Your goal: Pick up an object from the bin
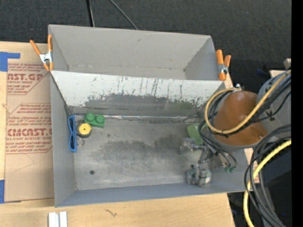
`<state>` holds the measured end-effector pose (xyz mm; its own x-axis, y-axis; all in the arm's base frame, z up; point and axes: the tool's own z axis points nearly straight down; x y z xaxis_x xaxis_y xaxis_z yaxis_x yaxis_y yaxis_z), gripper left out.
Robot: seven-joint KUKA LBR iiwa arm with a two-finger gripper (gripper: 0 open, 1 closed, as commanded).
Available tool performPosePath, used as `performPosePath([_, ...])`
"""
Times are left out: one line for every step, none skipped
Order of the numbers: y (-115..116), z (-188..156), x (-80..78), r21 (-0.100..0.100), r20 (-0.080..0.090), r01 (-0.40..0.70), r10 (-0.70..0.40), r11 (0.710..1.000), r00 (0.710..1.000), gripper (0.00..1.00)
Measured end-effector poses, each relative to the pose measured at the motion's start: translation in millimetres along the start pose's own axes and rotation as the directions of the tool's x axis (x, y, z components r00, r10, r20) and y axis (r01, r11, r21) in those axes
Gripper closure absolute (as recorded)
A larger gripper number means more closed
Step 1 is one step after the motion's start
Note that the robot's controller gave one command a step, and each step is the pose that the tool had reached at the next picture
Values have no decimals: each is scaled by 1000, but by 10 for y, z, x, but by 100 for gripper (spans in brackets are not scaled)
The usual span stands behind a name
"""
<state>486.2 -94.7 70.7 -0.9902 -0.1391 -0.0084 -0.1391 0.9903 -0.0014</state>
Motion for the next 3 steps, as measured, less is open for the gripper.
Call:
performPosePath([-85, -5, 31, 0, 3, 27, -27, 1000, 1000, 0])
performPosePath([-286, -12, 54, 0, 8, 205, -205, 979, 979, 0])
performPosePath([-138, -366, -344, -3, -1, 397, -397, 918, 918, 0])
